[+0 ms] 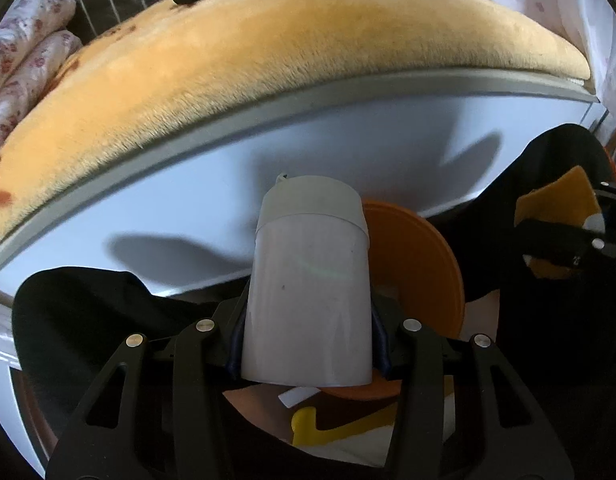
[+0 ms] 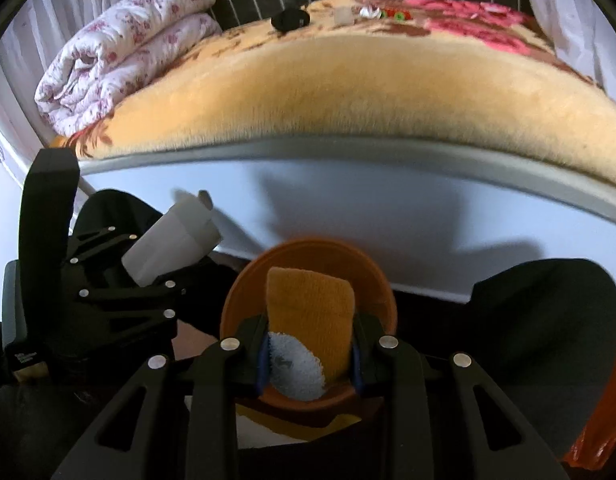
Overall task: Collect trash
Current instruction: 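Carry bottle and brown toy over the orange bucket and release both, then move both grippers back over the bed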
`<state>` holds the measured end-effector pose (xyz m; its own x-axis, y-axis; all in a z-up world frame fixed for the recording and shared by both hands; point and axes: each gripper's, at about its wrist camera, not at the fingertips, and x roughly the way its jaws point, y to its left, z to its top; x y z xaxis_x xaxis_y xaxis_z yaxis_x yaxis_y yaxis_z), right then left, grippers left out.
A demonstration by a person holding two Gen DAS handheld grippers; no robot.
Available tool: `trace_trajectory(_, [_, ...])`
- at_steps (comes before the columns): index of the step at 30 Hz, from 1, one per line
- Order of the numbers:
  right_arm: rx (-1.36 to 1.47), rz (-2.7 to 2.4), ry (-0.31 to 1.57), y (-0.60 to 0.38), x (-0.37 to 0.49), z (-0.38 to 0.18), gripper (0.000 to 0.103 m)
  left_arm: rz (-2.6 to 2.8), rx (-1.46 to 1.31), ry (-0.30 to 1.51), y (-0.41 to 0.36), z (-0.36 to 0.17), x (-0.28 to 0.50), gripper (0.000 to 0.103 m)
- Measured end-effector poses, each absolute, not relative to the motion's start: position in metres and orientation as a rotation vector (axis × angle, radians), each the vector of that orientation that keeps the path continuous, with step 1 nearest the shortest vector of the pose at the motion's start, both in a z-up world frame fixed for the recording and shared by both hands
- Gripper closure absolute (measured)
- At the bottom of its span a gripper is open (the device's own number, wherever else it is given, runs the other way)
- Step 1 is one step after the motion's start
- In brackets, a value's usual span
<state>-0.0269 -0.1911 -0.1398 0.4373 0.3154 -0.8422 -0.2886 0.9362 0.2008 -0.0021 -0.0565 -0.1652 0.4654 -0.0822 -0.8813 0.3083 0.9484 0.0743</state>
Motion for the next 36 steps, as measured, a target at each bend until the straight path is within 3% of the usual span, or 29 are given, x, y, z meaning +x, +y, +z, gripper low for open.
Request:
trace_trajectory(6, [0.041,0.378,1.124,-0.19,-0.018,-0.156,0.072,-0.245,0.222,1.115,-0.054,-0.177,0.004,0.057])
trace_trajectory(8, [0.045,0.376,1.148,-0.19,-0.014,-0.161,0.066,-0.254,0.222,1.133,-0.054,-0.18,0.006,0.057])
trace_trajectory(9, [0.047,0.37,1.155,-0.191,-0.013,-0.163,0.054,-0.249,0.228,1.143,-0.054,-0.182,0.007,0.055])
trace_trajectory(10, [0.052,0.368,1.158,-0.192,-0.012,-0.164,0.047,-0.24,0.236,1.156,-0.054,-0.185,0.008,0.043])
trace_trajectory(12, [0.056,0.36,1.159,-0.193,-0.011,-0.164,0.047,-0.238,0.23,1.164,-0.053,-0.187,0.009,0.027])
trace_trajectory(24, [0.073,0.321,1.103,-0.211,-0.016,-0.151,0.037,-0.216,0.2,1.135,-0.045,-0.177,0.009,0.026])
trace_trajectory(31, [0.07,0.317,1.0,-0.217,-0.007,-0.115,0.031,-0.2,0.137,0.969,-0.029,-0.117,0.029,0.025])
trace_trajectory(36, [0.125,0.316,0.92,-0.226,0.016,-0.093,0.029,-0.15,0.072,0.846,-0.018,-0.062,0.09,0.02])
